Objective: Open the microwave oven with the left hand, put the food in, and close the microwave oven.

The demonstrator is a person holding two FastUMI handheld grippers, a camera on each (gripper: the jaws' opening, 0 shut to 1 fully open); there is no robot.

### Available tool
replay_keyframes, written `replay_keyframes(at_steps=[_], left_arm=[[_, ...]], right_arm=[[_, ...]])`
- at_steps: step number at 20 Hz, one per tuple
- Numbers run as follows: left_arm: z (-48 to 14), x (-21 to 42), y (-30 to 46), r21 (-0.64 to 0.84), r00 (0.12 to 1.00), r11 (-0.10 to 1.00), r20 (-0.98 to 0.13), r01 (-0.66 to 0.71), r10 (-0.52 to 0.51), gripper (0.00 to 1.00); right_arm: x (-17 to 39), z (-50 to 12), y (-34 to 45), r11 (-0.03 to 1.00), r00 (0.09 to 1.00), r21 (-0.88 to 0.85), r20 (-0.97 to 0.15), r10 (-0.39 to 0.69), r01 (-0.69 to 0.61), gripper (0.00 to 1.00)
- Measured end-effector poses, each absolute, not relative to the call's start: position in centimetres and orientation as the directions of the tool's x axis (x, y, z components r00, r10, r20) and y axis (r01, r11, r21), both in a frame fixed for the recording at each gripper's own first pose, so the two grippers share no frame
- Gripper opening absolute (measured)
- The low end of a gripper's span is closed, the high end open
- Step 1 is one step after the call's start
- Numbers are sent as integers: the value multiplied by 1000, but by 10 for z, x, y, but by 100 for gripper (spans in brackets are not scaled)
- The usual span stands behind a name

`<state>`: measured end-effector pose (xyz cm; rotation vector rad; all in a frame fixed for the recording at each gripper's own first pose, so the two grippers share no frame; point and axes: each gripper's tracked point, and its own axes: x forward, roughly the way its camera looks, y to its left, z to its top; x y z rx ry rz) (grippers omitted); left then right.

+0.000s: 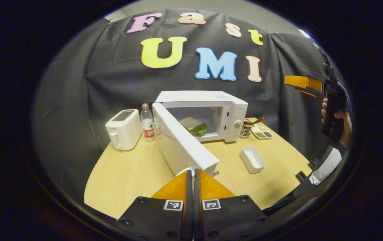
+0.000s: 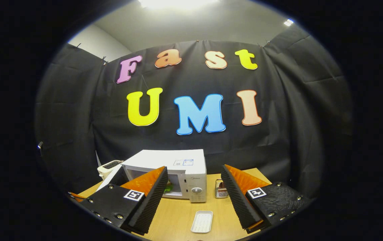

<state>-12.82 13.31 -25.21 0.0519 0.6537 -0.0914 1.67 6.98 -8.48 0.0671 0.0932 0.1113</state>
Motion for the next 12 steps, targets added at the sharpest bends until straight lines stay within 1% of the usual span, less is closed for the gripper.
replay_keyframes(at_steps=[1, 2, 8, 9, 10, 11, 12], left_arm=[[-253, -124, 124, 15, 787, 993, -611, 120, -86, 9], [-254, -119, 117, 12, 784, 991, -613, 136, -100, 7], [-262, -83, 78, -39, 770, 981, -614, 188, -173, 7], [-262, -76, 70, -61, 767, 979, -613, 193, -190, 9], [-262, -69, 63, -78, 767, 977, -608, 200, -206, 7], [-263, -62, 55, -87, 765, 974, -606, 209, -218, 9], [-264, -55, 49, -87, 763, 972, -606, 219, -226, 7]], right_arm=[[18, -84, 66, 992, 991, 73, -86, 105, -99, 96], [20, -83, 61, 993, 992, 76, -84, 97, -91, 96], [25, -84, 31, 997, 996, 68, -79, 50, -45, 96], [27, -85, 25, 997, 996, 66, -80, 40, -35, 96], [27, -85, 20, 997, 996, 67, -83, 33, -27, 96], [30, -85, 15, 997, 996, 70, -84, 25, -19, 96], [33, -86, 10, 998, 996, 69, -85, 19, -13, 96]])
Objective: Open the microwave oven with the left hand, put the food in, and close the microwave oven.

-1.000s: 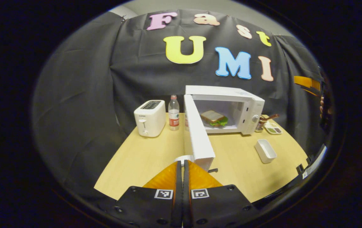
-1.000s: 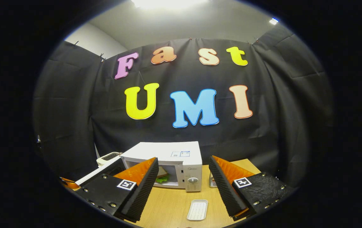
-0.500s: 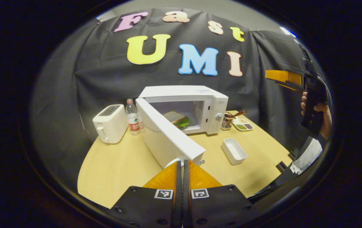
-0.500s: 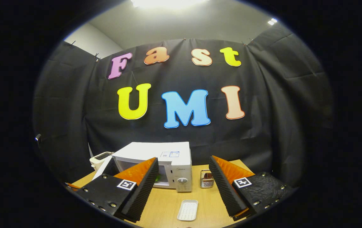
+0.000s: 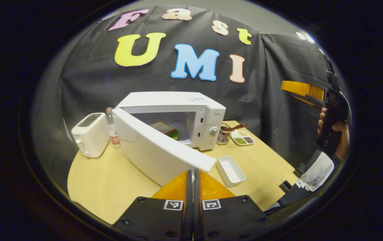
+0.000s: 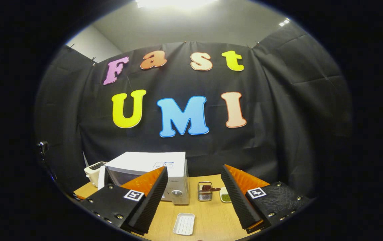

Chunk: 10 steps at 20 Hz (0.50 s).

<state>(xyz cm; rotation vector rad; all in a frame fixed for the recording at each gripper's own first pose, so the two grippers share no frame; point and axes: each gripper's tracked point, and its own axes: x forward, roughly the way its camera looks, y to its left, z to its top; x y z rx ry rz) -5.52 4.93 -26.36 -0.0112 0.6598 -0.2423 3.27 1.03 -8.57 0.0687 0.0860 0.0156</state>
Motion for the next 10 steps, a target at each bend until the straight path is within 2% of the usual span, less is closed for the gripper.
replay_keyframes(at_steps=[10], left_arm=[[-274, 0, -3, -182, 746, 956, -598, 230, -293, 7]], right_arm=[[50, -75, -27, 997, 998, 77, -53, -21, 25, 96]])
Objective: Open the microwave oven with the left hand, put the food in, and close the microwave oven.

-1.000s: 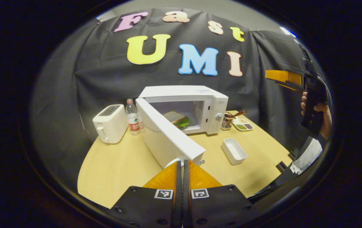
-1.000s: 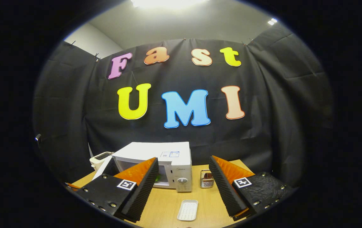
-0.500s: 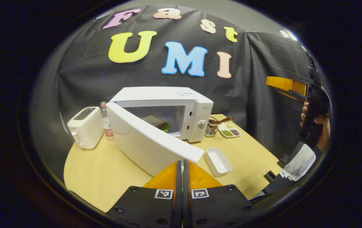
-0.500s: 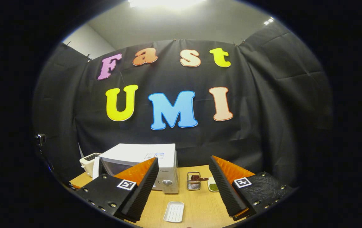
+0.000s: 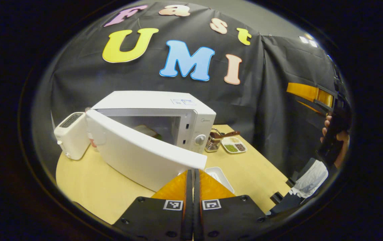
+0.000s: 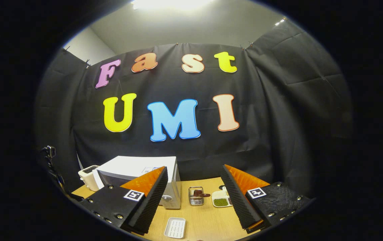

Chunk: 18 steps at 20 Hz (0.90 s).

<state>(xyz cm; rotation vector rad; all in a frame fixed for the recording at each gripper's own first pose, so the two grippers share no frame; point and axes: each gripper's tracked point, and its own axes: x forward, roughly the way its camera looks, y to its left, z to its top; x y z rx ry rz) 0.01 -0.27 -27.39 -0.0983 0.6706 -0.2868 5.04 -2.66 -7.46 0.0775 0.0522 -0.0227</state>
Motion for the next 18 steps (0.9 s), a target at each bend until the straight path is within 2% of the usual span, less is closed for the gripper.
replay_keyframes(at_steps=[7, 18], left_arm=[[-276, 40, -17, -235, 762, 949, -569, 211, -310, 7], [-293, 101, -32, -229, 768, 952, -566, 201, -298, 7]], right_arm=[[56, -75, -48, 997, 998, 68, -58, -39, 43, 96], [65, -79, -84, 995, 995, 59, -66, -80, 84, 96]])
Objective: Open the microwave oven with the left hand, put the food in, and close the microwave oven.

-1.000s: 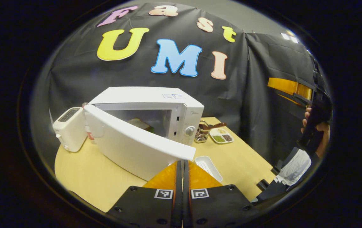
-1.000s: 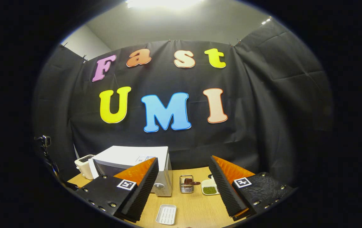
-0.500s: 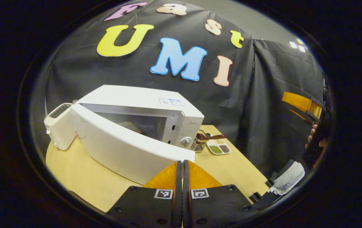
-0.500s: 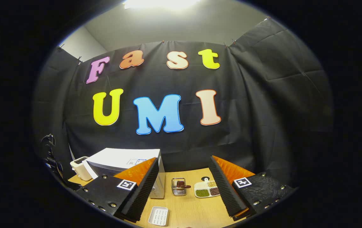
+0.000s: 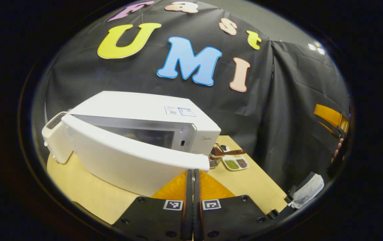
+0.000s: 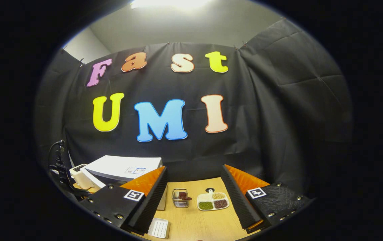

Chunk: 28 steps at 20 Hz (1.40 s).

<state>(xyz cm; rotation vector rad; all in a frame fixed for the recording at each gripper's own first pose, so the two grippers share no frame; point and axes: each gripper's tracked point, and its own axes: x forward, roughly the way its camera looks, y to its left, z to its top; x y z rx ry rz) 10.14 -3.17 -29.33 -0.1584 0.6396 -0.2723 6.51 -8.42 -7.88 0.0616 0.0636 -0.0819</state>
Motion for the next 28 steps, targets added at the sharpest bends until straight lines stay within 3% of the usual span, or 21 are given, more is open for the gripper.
replay_keyframes(at_steps=[8, 22, 27, 28], left_arm=[[-301, 136, -33, -198, 801, 969, -551, 148, -235, 7], [-312, 194, -39, -236, 804, 967, -554, 94, -214, 7], [-312, 203, -34, -197, 821, 979, -549, 58, -159, 7], [-314, 209, -21, -154, 825, 988, -557, 10, -96, 7]], right_arm=[[80, -89, -93, 993, 992, 68, -89, -93, 99, 96], [98, -95, -109, 990, 987, 54, -102, -120, 126, 96], [103, -98, -105, 992, 988, 64, -110, -104, 112, 96], [102, -97, -105, 992, 989, 58, -109, -101, 108, 96]])
